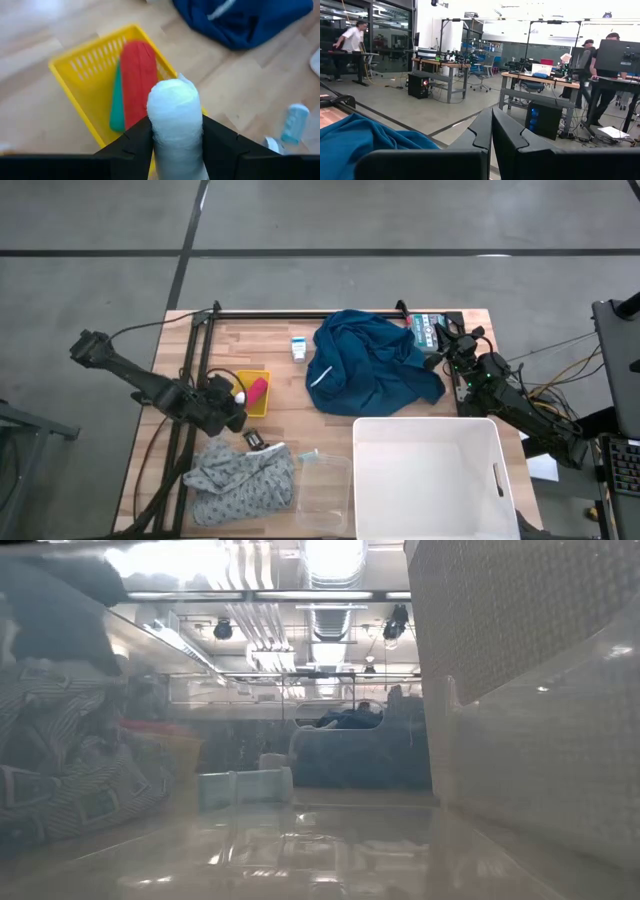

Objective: Pick & Place Medicine items
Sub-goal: Put the white rolled bandage into the yellow bin

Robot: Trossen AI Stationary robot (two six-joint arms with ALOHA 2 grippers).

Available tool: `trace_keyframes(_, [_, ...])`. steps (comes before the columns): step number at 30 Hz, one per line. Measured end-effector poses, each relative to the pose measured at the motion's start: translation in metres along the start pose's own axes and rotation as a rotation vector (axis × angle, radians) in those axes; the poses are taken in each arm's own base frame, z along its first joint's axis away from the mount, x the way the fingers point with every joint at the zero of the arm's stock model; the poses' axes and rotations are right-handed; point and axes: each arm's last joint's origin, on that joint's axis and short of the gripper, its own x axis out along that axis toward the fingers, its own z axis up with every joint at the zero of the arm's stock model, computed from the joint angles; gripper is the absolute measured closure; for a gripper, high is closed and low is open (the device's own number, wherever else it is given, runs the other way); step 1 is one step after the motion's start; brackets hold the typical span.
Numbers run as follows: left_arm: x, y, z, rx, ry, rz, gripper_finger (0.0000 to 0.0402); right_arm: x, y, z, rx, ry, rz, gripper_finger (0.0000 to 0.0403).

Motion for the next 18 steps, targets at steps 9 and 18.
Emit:
trace_keyframes(9, [0.004,0.012,0.021,-0.043,-0.117,0.071,0.0255,0.000,0.000,0.000,0.000,0.000,0.000,0.0394])
trace_keyframes(18, [0.013,0.022,0.040,-0.011,-0.151,0.164,0.0255,0.000,0.000,0.000,0.000,0.000,0.000,0.0394])
